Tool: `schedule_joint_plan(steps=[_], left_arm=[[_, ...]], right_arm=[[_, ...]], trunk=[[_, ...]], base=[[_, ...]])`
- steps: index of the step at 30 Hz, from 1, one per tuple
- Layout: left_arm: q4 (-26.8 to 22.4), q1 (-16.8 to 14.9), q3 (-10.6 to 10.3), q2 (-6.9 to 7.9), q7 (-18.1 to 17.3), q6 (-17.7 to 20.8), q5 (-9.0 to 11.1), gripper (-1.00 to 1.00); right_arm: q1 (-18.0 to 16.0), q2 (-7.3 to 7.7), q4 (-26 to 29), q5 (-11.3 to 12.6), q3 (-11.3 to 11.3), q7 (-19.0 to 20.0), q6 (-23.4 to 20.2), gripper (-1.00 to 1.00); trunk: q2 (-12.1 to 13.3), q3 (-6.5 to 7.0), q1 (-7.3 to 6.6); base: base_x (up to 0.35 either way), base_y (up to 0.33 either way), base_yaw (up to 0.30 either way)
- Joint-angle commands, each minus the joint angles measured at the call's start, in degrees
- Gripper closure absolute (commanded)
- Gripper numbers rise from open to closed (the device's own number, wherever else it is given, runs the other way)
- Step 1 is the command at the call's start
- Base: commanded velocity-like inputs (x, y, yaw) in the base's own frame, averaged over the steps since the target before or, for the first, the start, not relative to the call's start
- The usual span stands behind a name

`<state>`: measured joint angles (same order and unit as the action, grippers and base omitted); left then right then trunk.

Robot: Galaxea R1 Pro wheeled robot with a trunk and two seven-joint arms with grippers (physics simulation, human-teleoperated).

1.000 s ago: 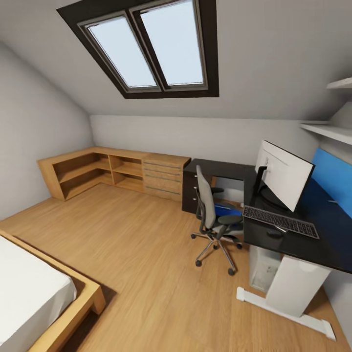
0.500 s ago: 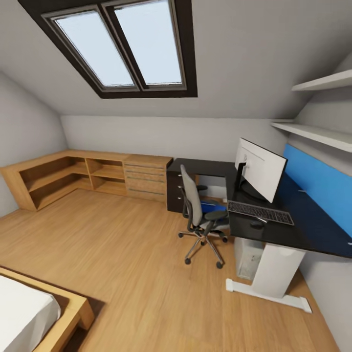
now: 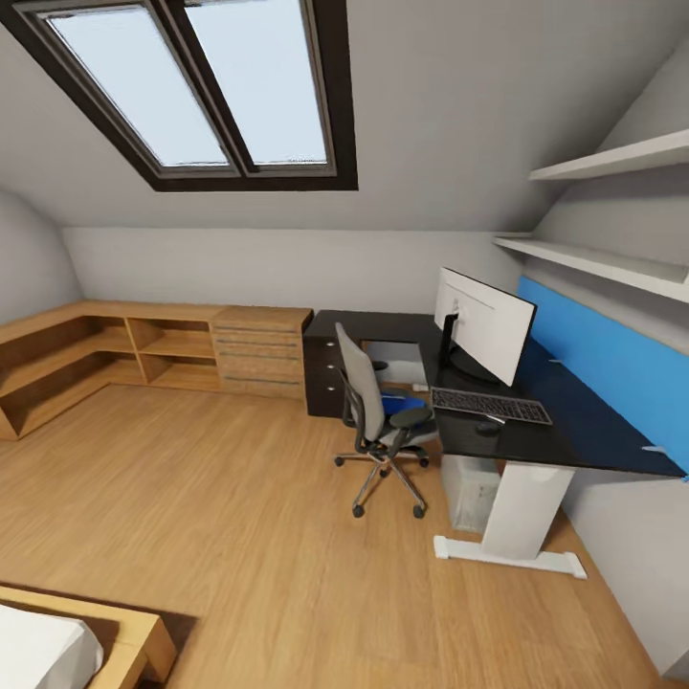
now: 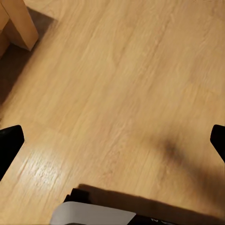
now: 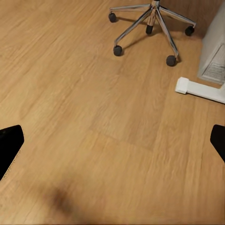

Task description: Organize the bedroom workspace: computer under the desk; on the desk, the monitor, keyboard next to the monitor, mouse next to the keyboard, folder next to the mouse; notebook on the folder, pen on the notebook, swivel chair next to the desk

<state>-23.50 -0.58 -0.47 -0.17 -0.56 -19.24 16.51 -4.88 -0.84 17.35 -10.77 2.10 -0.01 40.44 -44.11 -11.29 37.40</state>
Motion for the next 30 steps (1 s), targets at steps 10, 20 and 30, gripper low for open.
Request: schedule_joint_plan(steps=[10, 20, 30], left_arm=[[-0.43, -0.04, 0.31, -0.06, 0.09, -0.54, 0.47, -1.00], [-0.65, -0.04, 0.10, -0.38, 0.54, -2.75, 0.46, -1.00], [-0.67, -0.04, 0.48, -0.37, 0.67, -2.96, 0.61, -1.00]], right_arm=[[-0.04, -0.30, -1.72, 0.05, -0.17, -0.24, 0.50, -1.00], [-0.04, -0.37, -1.99, -0.03, 0.03, -0.15, 0.60, -1.00], [-0.04, -0.52, -2.26, 0.16, 0.00, -0.07, 0.50, -1.00]], trunk=[[-0.06, -0.27, 0.03], [-3.27, -1.79, 1.78], [-7.28, -3.59, 3.98]], base=[[0.064, 0.097, -0.016], [0.002, 0.003, 0.000], [0.000, 0.000, 0.000]])
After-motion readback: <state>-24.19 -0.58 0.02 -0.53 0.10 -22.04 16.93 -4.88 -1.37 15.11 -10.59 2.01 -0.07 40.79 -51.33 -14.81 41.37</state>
